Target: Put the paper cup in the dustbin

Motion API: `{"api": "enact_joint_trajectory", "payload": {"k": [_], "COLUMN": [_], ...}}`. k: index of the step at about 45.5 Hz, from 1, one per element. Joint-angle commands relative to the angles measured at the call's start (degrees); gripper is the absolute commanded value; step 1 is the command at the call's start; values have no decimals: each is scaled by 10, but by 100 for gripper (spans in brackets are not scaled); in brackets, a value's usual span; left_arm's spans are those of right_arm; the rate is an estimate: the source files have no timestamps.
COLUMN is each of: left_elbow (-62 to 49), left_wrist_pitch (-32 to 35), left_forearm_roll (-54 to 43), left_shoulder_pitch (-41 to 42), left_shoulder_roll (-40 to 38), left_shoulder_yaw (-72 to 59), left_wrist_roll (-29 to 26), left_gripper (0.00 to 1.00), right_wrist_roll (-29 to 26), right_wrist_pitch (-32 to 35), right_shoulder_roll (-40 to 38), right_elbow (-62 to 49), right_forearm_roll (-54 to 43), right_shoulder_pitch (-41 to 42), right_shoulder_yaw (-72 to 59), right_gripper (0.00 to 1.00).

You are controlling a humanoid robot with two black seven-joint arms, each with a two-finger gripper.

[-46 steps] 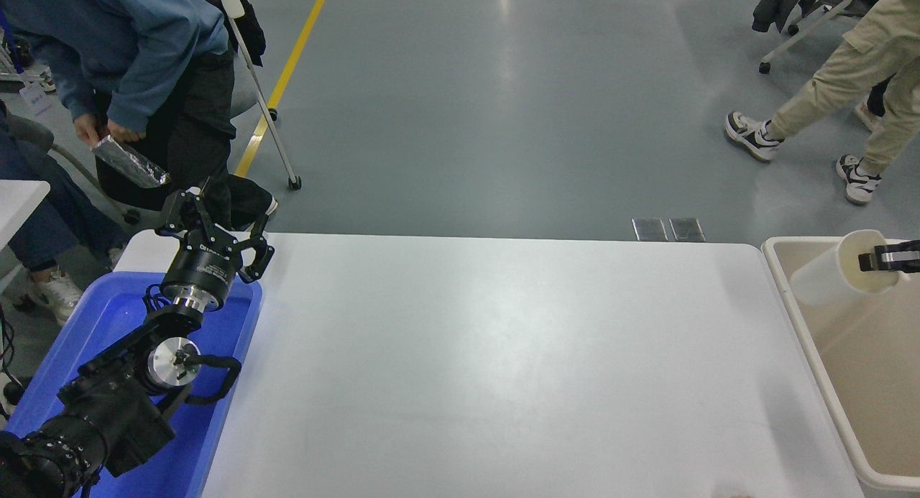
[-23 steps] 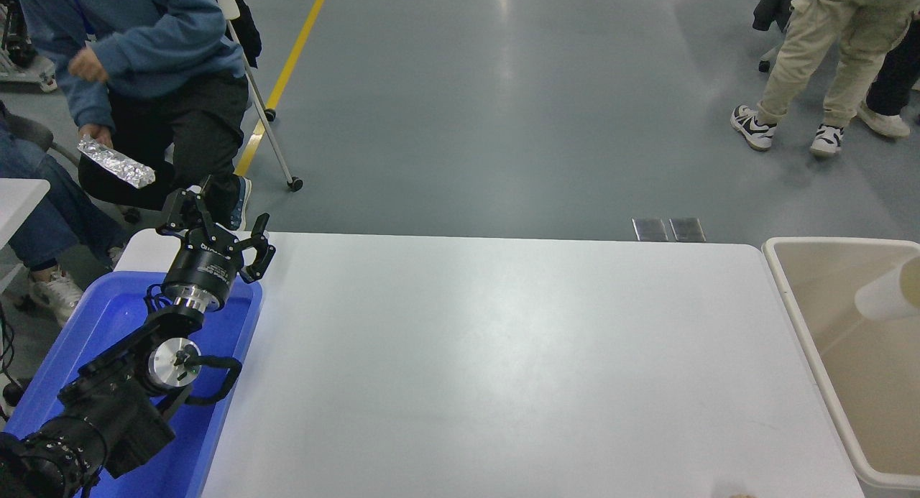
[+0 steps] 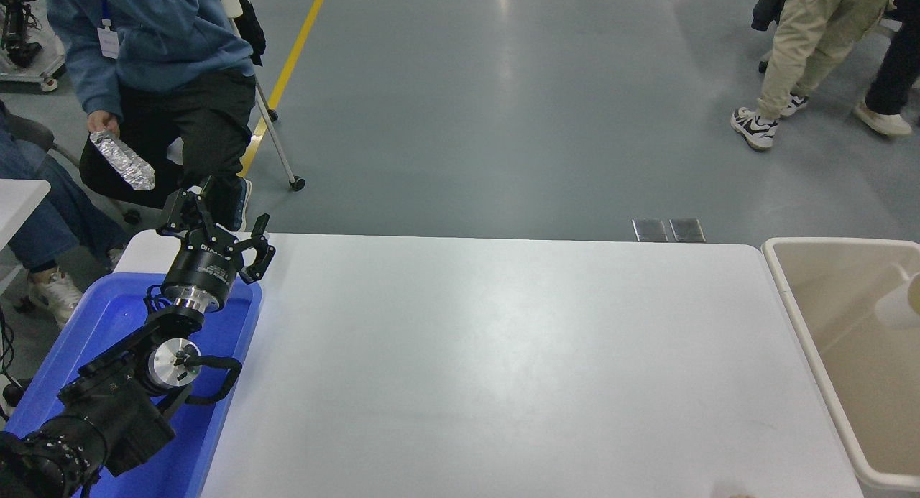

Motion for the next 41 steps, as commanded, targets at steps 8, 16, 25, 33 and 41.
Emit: {"api": "enact_joint_trajectory", "payload": {"k": [8, 16, 25, 33, 41], "left_elbow": [0, 0, 0, 0, 0], "left_wrist_pitch": [0, 0, 0, 0, 0], "left_forearm_roll": [0, 0, 0, 0, 0], "left_shoulder_pitch": [0, 0, 0, 0, 0], "left_shoulder_roll": [0, 0, 0, 0, 0], "left_shoulder_yaw": [0, 0, 0, 0, 0], "left_wrist_roll": [-1, -1, -1, -1, -1], "left_gripper": [100, 100, 100, 100, 100], "right_wrist_roll": [-66, -94, -100, -103, -105], "right_wrist_pitch": [-68, -85, -90, -92, -95], "right_shoulder_roll": [35, 36, 40, 45, 59], "right_elbow": [-57, -55, -55, -55, -58], "right_forearm_roll": [143, 152, 152, 152, 152], "right_shoulder_pitch": [-74, -81, -98, -103, -101], "right_shoulder_yaw": [26, 68, 87, 101, 113], "right_gripper": [0, 0, 7, 29, 62]}}
